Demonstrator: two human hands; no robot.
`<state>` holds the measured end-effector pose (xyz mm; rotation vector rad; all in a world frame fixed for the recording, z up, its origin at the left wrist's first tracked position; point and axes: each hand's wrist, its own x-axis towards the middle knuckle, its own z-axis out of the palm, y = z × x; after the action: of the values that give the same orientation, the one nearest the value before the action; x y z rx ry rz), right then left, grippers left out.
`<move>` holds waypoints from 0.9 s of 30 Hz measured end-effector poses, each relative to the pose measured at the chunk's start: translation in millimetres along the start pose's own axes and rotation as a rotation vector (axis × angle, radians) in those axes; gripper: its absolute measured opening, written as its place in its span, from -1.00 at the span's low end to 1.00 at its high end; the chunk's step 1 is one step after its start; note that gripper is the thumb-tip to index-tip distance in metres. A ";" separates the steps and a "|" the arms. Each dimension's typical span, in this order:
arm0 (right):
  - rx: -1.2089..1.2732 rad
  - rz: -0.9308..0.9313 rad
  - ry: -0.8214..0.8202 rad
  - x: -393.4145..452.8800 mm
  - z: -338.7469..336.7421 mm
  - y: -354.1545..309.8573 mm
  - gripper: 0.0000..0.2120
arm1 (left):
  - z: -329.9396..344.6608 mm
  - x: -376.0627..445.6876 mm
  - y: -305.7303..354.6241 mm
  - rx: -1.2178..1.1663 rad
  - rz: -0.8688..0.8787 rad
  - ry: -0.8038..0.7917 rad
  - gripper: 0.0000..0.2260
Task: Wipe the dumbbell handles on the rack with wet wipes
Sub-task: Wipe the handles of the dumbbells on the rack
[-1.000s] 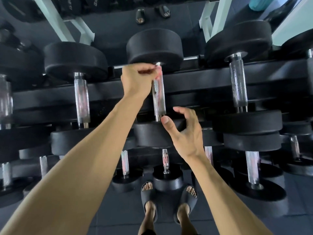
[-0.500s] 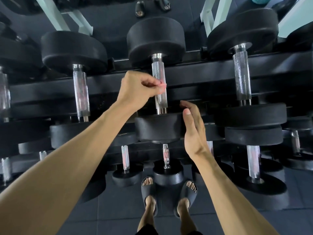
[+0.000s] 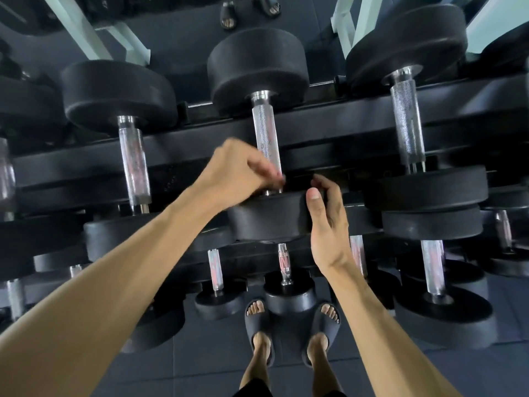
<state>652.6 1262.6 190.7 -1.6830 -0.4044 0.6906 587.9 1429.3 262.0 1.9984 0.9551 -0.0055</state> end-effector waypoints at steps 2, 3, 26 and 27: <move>0.001 -0.002 0.004 0.5 0.4 0.2 -0.27 | 1.7 -4.7 0.4 0.040 -0.021 -0.074 -0.88; -0.001 0.004 -0.002 0.4 0.2 0.1 -0.26 | 2.6 -2.9 3.2 0.023 -0.009 -0.037 -0.88; -0.162 0.031 -0.242 -0.7 -18.5 -13.8 -0.08 | 12.6 6.3 24.1 -0.028 0.050 0.396 -0.92; -0.164 0.028 -0.248 0.0 -19.1 -14.4 -0.09 | 11.4 10.1 26.8 -0.012 0.066 0.418 -0.94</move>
<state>666.3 1251.3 206.8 -1.7646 -0.6276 0.9115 615.6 1419.2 270.9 2.0591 1.1421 0.4688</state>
